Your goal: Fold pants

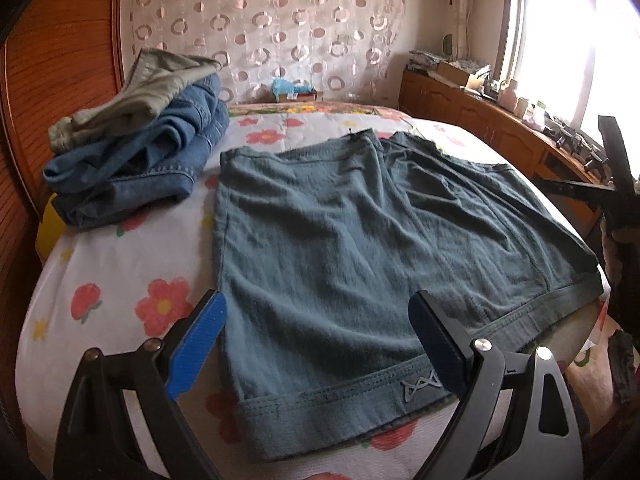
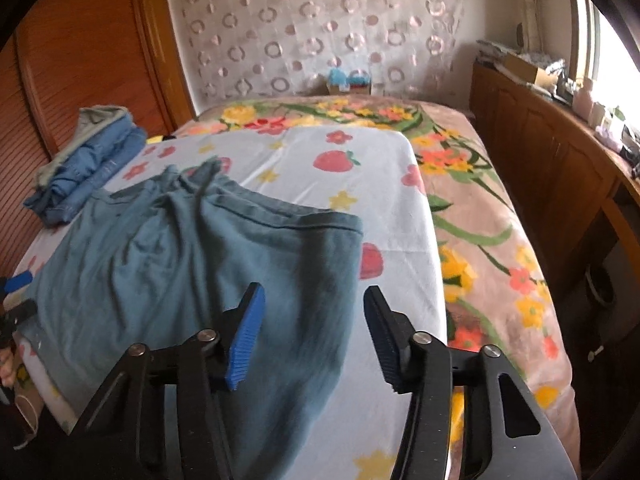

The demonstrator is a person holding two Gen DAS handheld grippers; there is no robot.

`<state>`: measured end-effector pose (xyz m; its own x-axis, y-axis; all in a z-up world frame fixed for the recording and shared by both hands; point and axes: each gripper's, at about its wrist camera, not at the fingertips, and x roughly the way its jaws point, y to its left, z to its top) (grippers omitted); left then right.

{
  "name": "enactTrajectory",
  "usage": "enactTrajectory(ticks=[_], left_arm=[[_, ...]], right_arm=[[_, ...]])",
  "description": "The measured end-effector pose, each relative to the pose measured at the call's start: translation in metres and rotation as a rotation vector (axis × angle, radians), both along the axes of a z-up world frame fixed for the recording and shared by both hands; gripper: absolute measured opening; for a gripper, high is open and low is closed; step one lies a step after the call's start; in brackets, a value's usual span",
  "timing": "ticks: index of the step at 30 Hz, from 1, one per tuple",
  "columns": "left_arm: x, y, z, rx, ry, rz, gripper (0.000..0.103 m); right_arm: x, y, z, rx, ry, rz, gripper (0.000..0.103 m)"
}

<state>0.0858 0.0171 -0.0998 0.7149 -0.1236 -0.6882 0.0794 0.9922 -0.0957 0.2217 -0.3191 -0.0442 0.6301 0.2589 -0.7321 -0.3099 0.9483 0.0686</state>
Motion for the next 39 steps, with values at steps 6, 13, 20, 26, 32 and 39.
enactTrajectory(ticks=[6, 13, 20, 26, 32, 39], left_arm=[[0.002, 0.003, -0.010, -0.017, 0.037, 0.002, 0.093], [-0.001, -0.001, -0.012, 0.037, 0.029, 0.000, 0.093], [0.000, -0.002, -0.012, 0.053, 0.023, -0.003, 0.093], [0.000, -0.002, -0.011, 0.064, 0.023, -0.003, 0.093], [0.001, -0.003, -0.009, 0.068, 0.022, -0.004, 0.093], [0.002, -0.004, -0.010, 0.067, 0.021, -0.014, 0.093]], right_arm=[[0.035, -0.003, -0.010, -0.002, 0.068, -0.031, 0.035], [0.058, -0.004, -0.020, 0.024, 0.111, -0.079, 0.018], [0.058, -0.010, -0.010, -0.122, 0.044, -0.201, 0.000], [0.047, -0.016, 0.002, -0.034, 0.003, -0.155, 0.000], [0.052, 0.001, -0.007, -0.040, 0.035, -0.087, 0.046], [0.064, 0.000, -0.021, 0.030, 0.110, -0.052, 0.003]])
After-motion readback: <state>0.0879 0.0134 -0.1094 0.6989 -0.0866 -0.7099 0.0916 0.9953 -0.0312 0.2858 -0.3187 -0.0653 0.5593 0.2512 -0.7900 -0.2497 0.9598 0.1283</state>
